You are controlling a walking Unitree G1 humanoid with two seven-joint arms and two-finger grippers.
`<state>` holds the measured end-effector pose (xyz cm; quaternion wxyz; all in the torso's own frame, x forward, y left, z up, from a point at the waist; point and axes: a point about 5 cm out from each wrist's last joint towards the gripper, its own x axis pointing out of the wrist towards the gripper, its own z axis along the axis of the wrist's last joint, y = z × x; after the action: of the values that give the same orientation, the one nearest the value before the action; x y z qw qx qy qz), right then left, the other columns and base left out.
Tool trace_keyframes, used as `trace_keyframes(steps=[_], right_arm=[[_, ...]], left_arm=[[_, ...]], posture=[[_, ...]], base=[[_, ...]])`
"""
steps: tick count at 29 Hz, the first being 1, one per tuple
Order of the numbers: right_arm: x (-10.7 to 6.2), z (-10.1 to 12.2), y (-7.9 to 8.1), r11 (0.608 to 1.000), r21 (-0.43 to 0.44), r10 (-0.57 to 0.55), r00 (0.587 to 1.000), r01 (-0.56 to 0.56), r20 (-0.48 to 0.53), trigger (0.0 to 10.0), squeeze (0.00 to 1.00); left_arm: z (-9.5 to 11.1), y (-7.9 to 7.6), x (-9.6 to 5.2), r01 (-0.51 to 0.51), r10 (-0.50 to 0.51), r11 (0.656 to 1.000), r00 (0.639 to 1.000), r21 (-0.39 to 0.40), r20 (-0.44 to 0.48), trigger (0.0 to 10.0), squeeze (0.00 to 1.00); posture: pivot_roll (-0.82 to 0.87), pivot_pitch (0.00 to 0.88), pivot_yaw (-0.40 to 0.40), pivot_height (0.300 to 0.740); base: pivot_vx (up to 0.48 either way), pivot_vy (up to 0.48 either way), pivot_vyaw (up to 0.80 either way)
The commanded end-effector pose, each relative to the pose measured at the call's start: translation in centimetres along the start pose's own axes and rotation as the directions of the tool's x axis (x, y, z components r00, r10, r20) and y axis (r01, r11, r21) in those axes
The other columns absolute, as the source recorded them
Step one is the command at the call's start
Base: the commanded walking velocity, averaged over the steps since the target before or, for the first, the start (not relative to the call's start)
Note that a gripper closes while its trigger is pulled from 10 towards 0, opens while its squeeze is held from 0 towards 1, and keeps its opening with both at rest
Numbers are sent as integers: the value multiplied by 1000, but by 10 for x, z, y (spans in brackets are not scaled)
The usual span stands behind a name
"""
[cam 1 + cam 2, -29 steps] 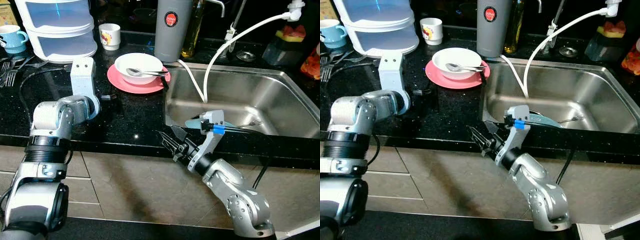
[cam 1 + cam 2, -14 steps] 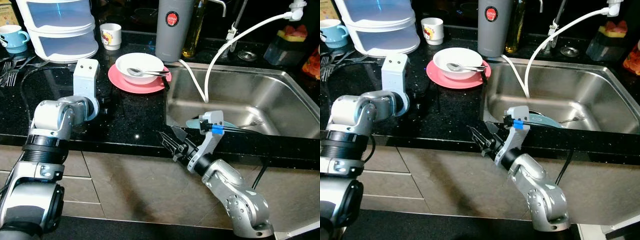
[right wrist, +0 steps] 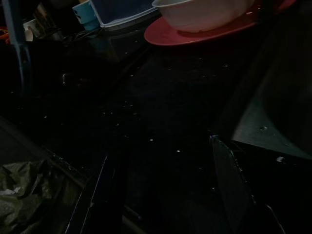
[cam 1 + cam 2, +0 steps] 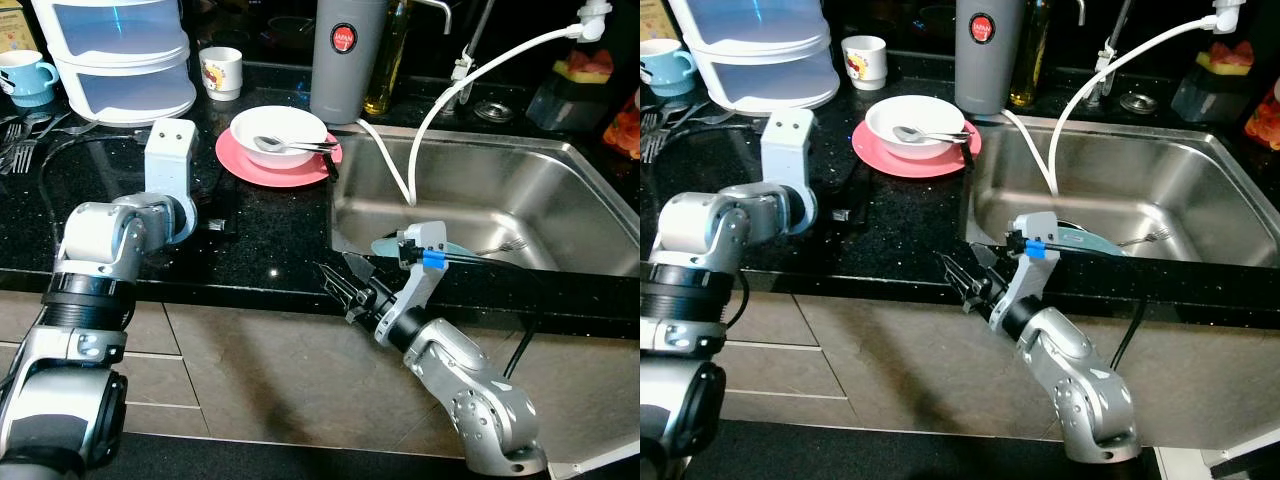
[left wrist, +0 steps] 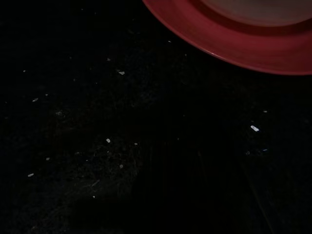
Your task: Kitchen organization
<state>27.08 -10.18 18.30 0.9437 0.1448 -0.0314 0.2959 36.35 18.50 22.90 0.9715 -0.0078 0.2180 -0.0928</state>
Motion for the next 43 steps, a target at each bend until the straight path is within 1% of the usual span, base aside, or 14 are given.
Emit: trace_keyframes(steps=[1, 3, 11, 17, 20, 22, 27, 31, 33, 35, 39, 40, 41, 43], right_arm=[[-1, -2, 1, 1000, 6, -3, 1000, 3, -14, 10000, 0], [-1, -2, 1, 1000, 8, -4, 1000, 4, -14, 10000, 0], [0, -2, 1, 1000, 21, -8, 1000, 8, -17, 10000, 0], [1, -3, 1, 1000, 26, -8, 1000, 9, -19, 10000, 0], [2, -3, 0, 1000, 30, -8, 1000, 9, -21, 10000, 0], [3, -4, 0, 1000, 29, -7, 1000, 8, -22, 10000, 0], [3, -4, 0, 1000, 30, -8, 1000, 8, -23, 10000, 0], [3, -4, -1, 1000, 28, -8, 1000, 9, -26, 10000, 0], [3, -4, -1, 1000, 28, -8, 1000, 9, -26, 10000, 0], [3, -4, -1, 1000, 28, -7, 1000, 7, -28, 10000, 0], [3, -4, -1, 1000, 28, -6, 1000, 7, -29, 10000, 0], [3, -5, -1, 1000, 28, -7, 1000, 8, -30, 10000, 0], [3, -5, -1, 1000, 29, -10, 999, 11, -31, 10000, 0], [4, -5, -2, 999, 36, -21, 999, 22, -31, 10000, 0]], left_arm=[[-26, 7, 4, -30, 25, 999, 993, -36, -116, 0, 0], [-28, 9, 3, -43, 37, 998, 993, -46, -116, 0, 0], [-47, 41, -9, -199, 180, 968, 975, -155, -128, 0, 0], [-55, 56, -19, -273, 251, 945, 959, -183, -132, 0, 0], [-42, 64, -28, -317, 314, 930, 948, -185, -47, 0, 0], [-22, 61, -34, -307, 323, 933, 945, -187, 61, 0, 0], [-4, 54, -40, -288, 313, 942, 938, -170, 147, 0, 0], [25, 43, -52, -265, 299, 952, 913, -155, 277, 0, 0], [29, 40, -54, -257, 293, 954, 908, -153, 299, 0, 0], [41, 30, -58, -215, 255, 966, 898, -147, 359, 0, 0], [43, 28, -59, -203, 244, 968, 896, -144, 372, 0, 0], [47, 22, -60, -168, 211, 976, 895, -142, 394, 0, 0], [52, 12, -60, -85, 137, 987, 894, -139, 426, 0, 0], [58, -9, -62, 81, -9, 988, 880, -131, 475, 0, 0]], posture=[[83, 46, -33, 740], [84, 48, -33, 740], [94, 54, -36, 740], [103, 55, -40, 740], [104, 52, -41, 740], [103, 52, -41, 740], [105, 51, -43, 740], [104, 49, -45, 740], [104, 49, -46, 740], [104, 48, -47, 740], [104, 48, -47, 740], [104, 48, -49, 740], [104, 48, -48, 740], [104, 48, -48, 740]], base=[[0, 0, 0], [0, 0, 0], [0, 0, 0], [0, 0, 0], [0, 0, 0], [0, 0, 0], [0, 0, 0], [0, 0, 0], [0, 0, 0], [0, 0, 0], [0, 0, 0], [0, 0, 0], [0, 0, 0], [0, 0, 0]])
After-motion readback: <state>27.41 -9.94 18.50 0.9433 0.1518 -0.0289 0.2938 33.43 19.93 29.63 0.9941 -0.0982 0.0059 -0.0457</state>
